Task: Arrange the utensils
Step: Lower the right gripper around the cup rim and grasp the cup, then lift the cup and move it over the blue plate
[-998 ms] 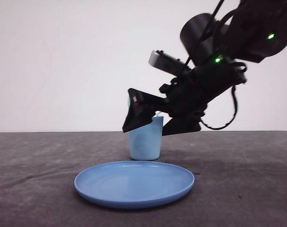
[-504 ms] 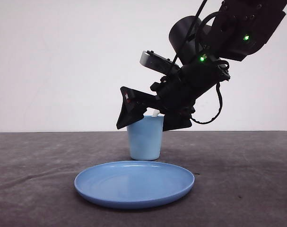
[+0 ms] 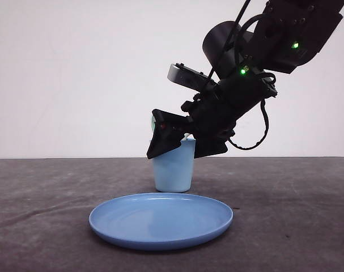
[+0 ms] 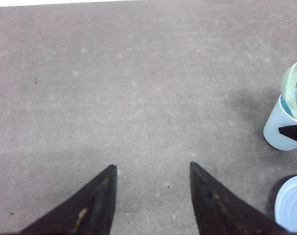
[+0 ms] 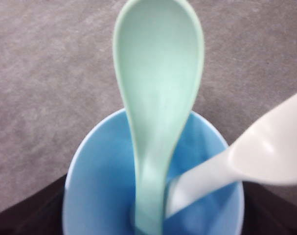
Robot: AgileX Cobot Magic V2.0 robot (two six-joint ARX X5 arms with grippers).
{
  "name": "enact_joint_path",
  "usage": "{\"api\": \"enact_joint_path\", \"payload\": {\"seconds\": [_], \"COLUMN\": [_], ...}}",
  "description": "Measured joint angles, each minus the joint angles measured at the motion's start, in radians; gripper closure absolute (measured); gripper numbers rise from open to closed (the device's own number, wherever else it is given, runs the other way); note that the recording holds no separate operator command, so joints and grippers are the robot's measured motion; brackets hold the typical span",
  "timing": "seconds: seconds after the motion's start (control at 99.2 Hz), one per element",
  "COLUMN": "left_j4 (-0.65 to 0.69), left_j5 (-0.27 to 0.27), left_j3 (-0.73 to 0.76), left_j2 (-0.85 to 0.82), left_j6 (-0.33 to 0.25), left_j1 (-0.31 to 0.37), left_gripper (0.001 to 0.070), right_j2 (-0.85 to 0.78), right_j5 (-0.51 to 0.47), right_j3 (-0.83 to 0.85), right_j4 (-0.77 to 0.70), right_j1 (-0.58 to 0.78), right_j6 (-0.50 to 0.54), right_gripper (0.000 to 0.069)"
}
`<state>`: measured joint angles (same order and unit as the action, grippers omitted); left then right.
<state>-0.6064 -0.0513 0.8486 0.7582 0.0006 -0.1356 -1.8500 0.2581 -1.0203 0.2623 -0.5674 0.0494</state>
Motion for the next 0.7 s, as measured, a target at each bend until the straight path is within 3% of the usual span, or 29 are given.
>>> {"api": "enact_joint_path", "payload": {"seconds": [0.232, 0.504, 0.696], "left_j4": [0.000, 0.000, 0.001], "left_j5": [0.000, 0.000, 0.000], "left_j3": [0.000, 0.000, 0.000], "left_j2": [0.000, 0.000, 0.000], "left_j6": [0.000, 0.005, 0.007], "left_j1": [0.000, 0.000, 0.000], "left_gripper": [0.0429, 0.0429, 0.0429], "right_j2": [0.060, 0.274, 0.431], "right_j5": [0.001, -0.034, -0.086], "right_j3": [0.000, 0.002, 0.111], "right_j4": [-0.058, -0.221, -0.237], "right_j1": [-0.004, -0.064, -0.138], "right_j6": [0.000, -0.003, -0.024], "right_gripper": [0.0204, 0.0206, 0.0206]}}
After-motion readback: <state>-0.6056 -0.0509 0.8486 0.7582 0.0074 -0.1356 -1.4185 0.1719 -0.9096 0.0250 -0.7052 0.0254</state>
